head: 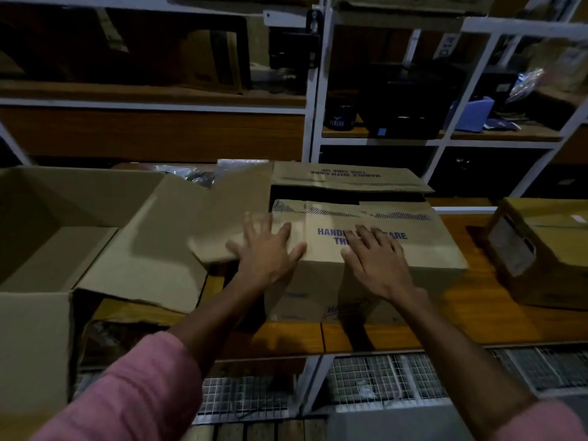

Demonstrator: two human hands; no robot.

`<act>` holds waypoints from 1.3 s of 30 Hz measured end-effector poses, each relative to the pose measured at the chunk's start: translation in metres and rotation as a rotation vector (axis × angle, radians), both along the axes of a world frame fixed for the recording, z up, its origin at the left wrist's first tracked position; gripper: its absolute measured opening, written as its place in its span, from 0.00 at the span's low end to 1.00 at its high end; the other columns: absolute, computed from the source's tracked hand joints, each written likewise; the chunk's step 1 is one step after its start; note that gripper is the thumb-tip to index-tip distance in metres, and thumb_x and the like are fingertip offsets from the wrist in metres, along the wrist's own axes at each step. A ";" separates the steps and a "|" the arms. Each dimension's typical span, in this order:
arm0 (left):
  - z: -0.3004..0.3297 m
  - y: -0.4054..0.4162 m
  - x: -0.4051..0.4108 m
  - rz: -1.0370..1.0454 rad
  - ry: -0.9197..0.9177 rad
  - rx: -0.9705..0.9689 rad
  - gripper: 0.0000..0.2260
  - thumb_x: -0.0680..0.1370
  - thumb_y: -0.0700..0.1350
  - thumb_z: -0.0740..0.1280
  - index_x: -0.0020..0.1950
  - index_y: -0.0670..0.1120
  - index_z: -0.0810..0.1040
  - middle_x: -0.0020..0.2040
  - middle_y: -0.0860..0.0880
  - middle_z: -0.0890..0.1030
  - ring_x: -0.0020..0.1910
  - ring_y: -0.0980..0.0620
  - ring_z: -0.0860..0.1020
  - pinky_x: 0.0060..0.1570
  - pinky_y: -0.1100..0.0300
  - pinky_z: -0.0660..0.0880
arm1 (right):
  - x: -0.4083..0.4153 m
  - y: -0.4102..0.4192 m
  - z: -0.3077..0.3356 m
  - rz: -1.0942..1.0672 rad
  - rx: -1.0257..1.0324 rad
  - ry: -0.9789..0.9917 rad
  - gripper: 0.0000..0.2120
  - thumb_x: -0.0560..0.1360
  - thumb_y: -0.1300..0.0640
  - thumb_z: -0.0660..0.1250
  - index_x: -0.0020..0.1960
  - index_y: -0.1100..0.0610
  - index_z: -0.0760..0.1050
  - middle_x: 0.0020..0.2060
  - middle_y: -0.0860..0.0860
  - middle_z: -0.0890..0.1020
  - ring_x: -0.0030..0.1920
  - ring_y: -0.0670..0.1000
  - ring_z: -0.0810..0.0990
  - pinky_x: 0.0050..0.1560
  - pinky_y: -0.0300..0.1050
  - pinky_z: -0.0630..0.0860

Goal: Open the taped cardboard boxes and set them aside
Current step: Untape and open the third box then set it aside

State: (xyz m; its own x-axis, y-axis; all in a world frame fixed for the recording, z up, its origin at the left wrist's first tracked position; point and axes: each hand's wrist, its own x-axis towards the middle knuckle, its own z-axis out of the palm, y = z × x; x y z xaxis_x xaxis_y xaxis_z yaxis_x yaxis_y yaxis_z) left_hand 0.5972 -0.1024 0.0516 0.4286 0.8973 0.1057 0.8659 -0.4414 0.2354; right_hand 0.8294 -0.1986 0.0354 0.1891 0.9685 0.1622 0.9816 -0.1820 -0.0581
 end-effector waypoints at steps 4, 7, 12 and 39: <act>-0.008 0.001 0.000 0.042 -0.085 -0.098 0.30 0.80 0.70 0.50 0.80 0.61 0.56 0.83 0.49 0.50 0.80 0.37 0.50 0.68 0.24 0.57 | 0.000 0.000 0.010 -0.009 -0.015 0.043 0.30 0.80 0.34 0.42 0.79 0.42 0.59 0.80 0.50 0.61 0.78 0.56 0.57 0.75 0.59 0.53; -0.001 0.006 0.008 0.068 -0.050 -0.060 0.28 0.79 0.68 0.52 0.78 0.60 0.59 0.81 0.48 0.55 0.79 0.37 0.53 0.66 0.24 0.56 | 0.009 0.024 0.029 -0.016 -0.022 0.076 0.31 0.77 0.32 0.47 0.74 0.44 0.67 0.74 0.52 0.66 0.72 0.59 0.62 0.69 0.60 0.58; 0.012 0.020 0.028 0.037 -0.022 0.017 0.29 0.80 0.64 0.55 0.78 0.52 0.60 0.81 0.44 0.57 0.79 0.38 0.56 0.70 0.25 0.53 | 0.025 0.078 0.037 0.004 -0.072 0.117 0.31 0.80 0.31 0.47 0.77 0.46 0.61 0.77 0.58 0.61 0.76 0.60 0.57 0.74 0.64 0.52; 0.054 -0.060 0.049 -0.357 0.184 -0.232 0.20 0.84 0.56 0.60 0.70 0.45 0.72 0.67 0.42 0.76 0.64 0.40 0.75 0.53 0.51 0.69 | -0.025 -0.046 0.075 0.182 -0.224 0.277 0.15 0.80 0.50 0.65 0.65 0.52 0.78 0.59 0.54 0.78 0.61 0.55 0.76 0.60 0.52 0.74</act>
